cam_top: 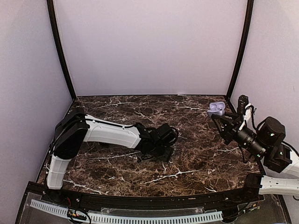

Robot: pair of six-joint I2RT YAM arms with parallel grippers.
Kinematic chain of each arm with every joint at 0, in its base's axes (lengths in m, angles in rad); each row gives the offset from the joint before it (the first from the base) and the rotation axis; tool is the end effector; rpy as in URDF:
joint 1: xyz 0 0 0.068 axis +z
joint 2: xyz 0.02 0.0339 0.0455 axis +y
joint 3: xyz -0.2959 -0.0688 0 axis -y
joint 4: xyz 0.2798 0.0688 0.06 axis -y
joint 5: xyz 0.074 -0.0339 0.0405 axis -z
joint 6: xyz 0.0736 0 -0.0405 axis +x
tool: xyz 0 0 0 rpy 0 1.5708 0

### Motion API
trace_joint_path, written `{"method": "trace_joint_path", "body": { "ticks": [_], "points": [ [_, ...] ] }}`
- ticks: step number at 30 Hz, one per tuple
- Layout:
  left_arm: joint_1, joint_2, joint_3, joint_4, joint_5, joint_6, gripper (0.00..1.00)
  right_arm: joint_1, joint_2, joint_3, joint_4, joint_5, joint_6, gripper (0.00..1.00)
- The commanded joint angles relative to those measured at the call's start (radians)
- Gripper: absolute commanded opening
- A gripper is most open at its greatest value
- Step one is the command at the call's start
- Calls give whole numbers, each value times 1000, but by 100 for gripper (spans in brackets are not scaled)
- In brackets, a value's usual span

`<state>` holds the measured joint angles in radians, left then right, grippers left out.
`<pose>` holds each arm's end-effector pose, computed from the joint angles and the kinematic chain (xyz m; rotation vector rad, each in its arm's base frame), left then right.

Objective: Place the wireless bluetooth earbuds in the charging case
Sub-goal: Adjust the left earbud at the center of the board.

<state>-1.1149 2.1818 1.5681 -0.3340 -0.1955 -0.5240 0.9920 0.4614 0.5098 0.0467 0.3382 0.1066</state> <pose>0.2499 -0.4771 0.1251 0.6641 2.4581 -0.4286 0.1158 0.1326 0.3323 -0.3849 1.4642 0.6378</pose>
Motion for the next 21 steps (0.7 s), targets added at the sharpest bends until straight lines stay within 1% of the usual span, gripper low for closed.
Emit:
{"method": "trace_joint_path", "body": {
  "ticks": [1,6,9,10,14,15,16,19,21],
  "points": [
    [60,-48,-45,-38,-52,25,60,-9,-21,7,9,13,-5,0],
    [139,-115,-124,-6,-84,41,58,-10,-28,5,2,13,-7,0],
    [148,-163,-169,21,-90,70,54,-10,-22,4,5,12,-7,0],
    [148,-189,-182,58,-77,81,53,-10,-22,2,8,11,-7,0],
    [130,-258,-254,196,58,183,44,-10,-15,2,9,6,-8,0],
    [115,-262,-251,209,91,242,44,-10,-14,1,8,3,-10,0],
    [110,-262,-235,206,114,302,44,-11,-14,2,6,2,-8,0],
    [115,-243,-191,143,175,385,43,-12,-16,5,2,-6,-6,0],
    [156,-230,-164,111,275,415,44,-12,-19,5,1,-13,-4,0]
  ]
}}
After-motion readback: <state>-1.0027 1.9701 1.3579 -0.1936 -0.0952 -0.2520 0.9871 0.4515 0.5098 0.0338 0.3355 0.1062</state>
